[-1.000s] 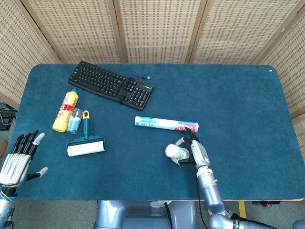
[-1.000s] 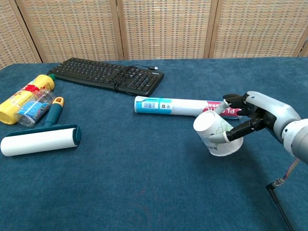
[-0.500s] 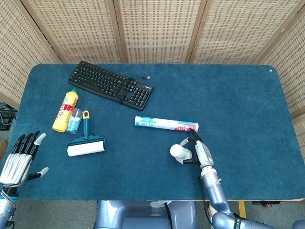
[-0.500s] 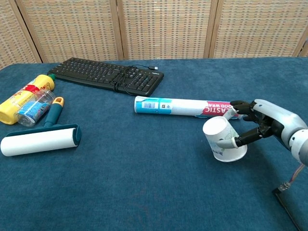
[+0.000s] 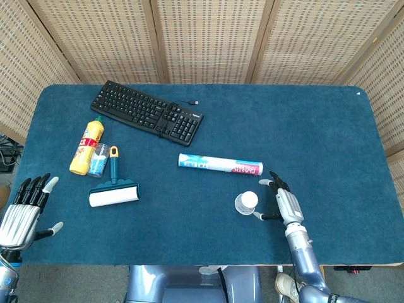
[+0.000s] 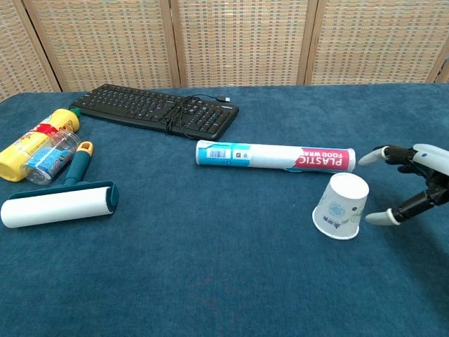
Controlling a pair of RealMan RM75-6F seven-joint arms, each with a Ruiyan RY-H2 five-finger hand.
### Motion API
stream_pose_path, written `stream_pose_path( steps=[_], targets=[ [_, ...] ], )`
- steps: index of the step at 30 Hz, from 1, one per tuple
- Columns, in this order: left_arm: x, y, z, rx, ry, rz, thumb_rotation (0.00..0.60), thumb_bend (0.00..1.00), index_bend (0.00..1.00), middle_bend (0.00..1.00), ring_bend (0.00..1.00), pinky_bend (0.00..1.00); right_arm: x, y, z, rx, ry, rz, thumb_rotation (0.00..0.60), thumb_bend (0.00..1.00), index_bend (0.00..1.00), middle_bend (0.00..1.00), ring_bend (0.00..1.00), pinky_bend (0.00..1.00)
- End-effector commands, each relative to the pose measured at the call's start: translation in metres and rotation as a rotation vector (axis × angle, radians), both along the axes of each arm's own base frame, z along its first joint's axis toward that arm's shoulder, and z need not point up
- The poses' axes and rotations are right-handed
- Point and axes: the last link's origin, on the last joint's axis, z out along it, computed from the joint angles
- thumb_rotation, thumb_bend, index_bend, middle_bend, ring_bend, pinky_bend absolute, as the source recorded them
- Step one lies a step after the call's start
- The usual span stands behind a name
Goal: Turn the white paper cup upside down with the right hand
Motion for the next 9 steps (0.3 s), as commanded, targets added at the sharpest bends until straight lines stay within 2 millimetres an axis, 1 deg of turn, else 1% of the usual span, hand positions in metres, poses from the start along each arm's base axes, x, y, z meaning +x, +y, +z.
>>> stream_pose_path(
  steps=[1,5,6,8,9],
  targets=[
    [-0.001,0.001,0.001,0.002,-0.001,0.005,0.6,0.09,0.0,0.0,0.0,0.0,-0.007,0.013,0.015,0.002,0.05,0.035,0.6,0.25,0.2,0.0,0.0,0.0],
    [-0.005,0.003,0.0,0.0,0.006,0.019,0.6,0.09,0.0,0.0,0.0,0.0,-0.021,0.029,0.045,-0.053,0.183,0.131,0.6,0.24,0.17,0.0,0.0,0.0],
    [-0.005,0.004,0.0,-0.001,0.008,0.021,0.6,0.09,0.0,0.0,0.0,0.0,-0.024,0.032,0.05,-0.067,0.214,0.148,0.6,0.24,0.15,0.0,0.0,0.0],
    [-0.006,0.005,-0.001,-0.002,0.012,0.025,0.6,0.09,0.0,0.0,0.0,0.0,-0.036,0.04,0.068,-0.118,0.354,0.212,0.6,0.23,0.11,0.0,0.0,0.0],
    [-0.007,0.005,-0.001,-0.003,0.014,0.026,0.6,0.09,0.0,0.0,0.0,0.0,-0.039,0.043,0.072,-0.133,0.395,0.227,0.6,0.23,0.08,0.0,0.0,0.0]
  ],
)
